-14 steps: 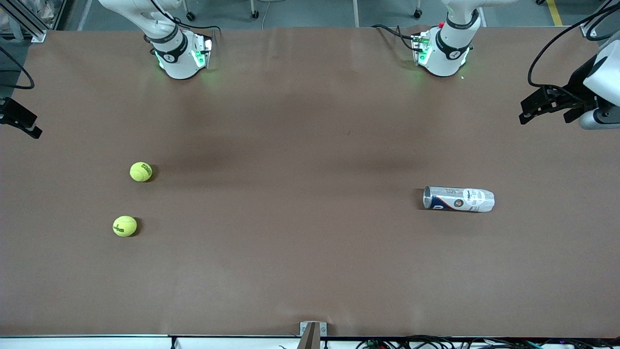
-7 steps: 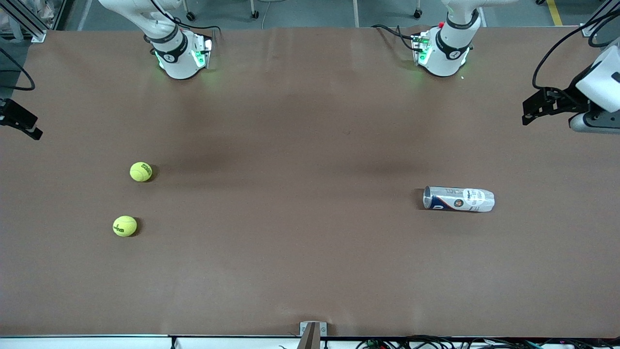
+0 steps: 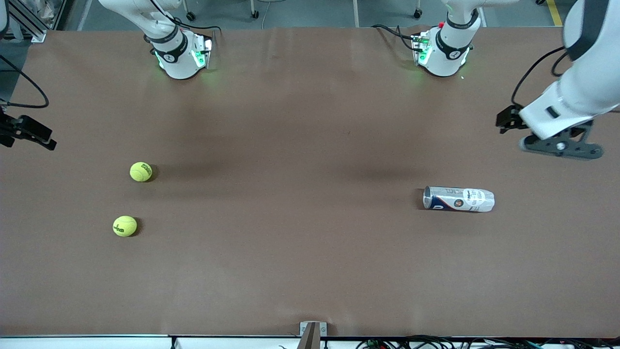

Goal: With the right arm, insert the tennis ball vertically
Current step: 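Move the left gripper to the tube while the right gripper reaches the balls, then grasp the tube with the left gripper while the right gripper grasps a ball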

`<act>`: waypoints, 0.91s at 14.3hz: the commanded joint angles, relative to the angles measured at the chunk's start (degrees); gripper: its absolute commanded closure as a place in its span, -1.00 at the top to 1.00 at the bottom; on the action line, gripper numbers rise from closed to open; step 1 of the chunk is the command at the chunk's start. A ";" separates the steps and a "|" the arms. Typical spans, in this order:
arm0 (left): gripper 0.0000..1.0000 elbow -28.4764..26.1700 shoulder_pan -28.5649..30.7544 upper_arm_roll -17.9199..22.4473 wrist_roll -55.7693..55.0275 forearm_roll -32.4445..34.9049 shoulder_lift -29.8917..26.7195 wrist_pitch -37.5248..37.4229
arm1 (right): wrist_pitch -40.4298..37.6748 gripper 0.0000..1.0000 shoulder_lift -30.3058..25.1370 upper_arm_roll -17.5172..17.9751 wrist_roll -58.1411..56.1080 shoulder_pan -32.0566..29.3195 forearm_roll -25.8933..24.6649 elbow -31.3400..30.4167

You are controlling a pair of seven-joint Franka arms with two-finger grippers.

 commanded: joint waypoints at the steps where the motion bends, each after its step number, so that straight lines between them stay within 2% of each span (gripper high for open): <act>1: 1.00 -5.17 0.02 -0.11 4.45 1.89 0.62 5.28 | -1.26 1.00 2.44 0.00 0.64 0.07 -0.10 0.99; 3: 1.00 -7.47 0.02 -0.20 10.77 3.48 1.85 8.81 | -1.53 1.00 3.76 0.00 0.64 0.68 -0.10 1.07; 11: 1.00 -8.97 0.54 -0.20 28.88 7.95 11.43 15.23 | -0.92 1.00 11.31 0.00 -0.59 0.68 -0.45 0.02; 13: 1.00 -8.97 0.46 -0.20 32.32 9.36 13.88 16.55 | 0.74 1.00 13.17 0.00 -0.86 0.42 -0.63 -2.51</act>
